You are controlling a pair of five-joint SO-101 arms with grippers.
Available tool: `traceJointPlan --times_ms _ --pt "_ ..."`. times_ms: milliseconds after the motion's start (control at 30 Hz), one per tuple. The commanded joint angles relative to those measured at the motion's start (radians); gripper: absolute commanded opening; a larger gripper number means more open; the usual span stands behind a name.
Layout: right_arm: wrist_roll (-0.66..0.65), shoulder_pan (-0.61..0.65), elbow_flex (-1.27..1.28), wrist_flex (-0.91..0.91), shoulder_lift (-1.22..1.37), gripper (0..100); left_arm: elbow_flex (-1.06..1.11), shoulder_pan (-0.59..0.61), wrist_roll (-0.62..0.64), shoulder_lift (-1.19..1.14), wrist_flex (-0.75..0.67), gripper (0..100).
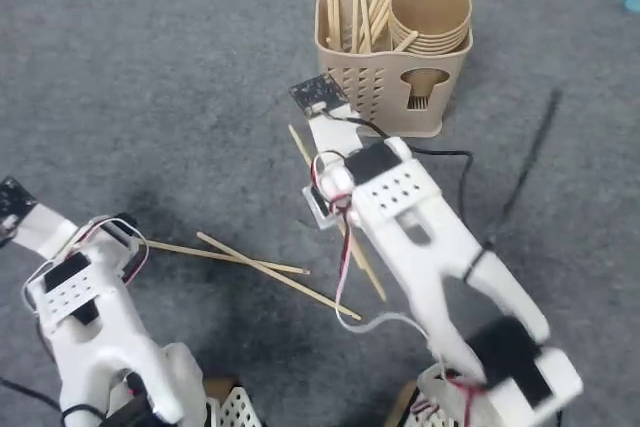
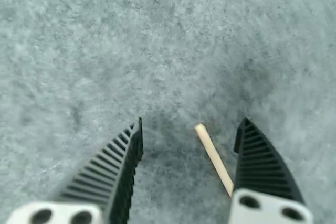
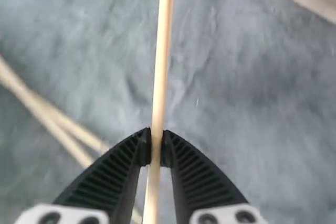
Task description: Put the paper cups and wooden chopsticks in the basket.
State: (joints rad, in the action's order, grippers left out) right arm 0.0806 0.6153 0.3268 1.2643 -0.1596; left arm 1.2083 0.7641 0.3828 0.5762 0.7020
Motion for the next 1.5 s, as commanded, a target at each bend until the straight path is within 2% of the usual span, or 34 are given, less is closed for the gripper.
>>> traceJointPlan --times_ms 0,133,267,567,733,867,1033,1167,1233,1467 --pt "-0.017 0.025 -0.023 0.163 -0.162 0.8 -0.039 0.006 -0.005 0.011 -0.026 27" --pt "-0.017 0.031 -0.006 0.3 -0.262 0.8 -0.039 0.006 -0.005 0.008 -0.026 27" --pt "-0.017 0.033 0.126 0.306 -0.383 0.8 -0.039 0.006 -0.005 0.008 -0.025 27" --pt "-0.118 0.028 0.516 0.137 -0.71 0.8 -0.039 0.008 -0.005 0.008 -0.021 27" --pt "-0.164 0.028 0.672 -0.024 -0.826 0.9 -0.038 0.008 -0.005 0.006 -0.021 27" --pt "-0.247 0.025 0.764 -0.173 -0.832 1.0 -0.038 0.008 -0.005 0.006 -0.021 27" --pt "-0.267 -0.005 0.872 -0.394 -0.829 2.9 -0.038 0.008 -0.005 0.006 -0.021 27" --pt "-0.259 -0.007 0.891 -0.417 -0.782 20.3 -0.038 0.008 -0.005 0.006 -0.021 27" --pt "-0.259 -0.007 0.887 -0.417 -0.754 25.0 -0.038 0.008 -0.005 0.006 -0.021 27" --pt "-0.264 -0.005 0.801 -0.427 -0.728 13.6 -0.038 0.008 -0.005 0.006 -0.021 27"
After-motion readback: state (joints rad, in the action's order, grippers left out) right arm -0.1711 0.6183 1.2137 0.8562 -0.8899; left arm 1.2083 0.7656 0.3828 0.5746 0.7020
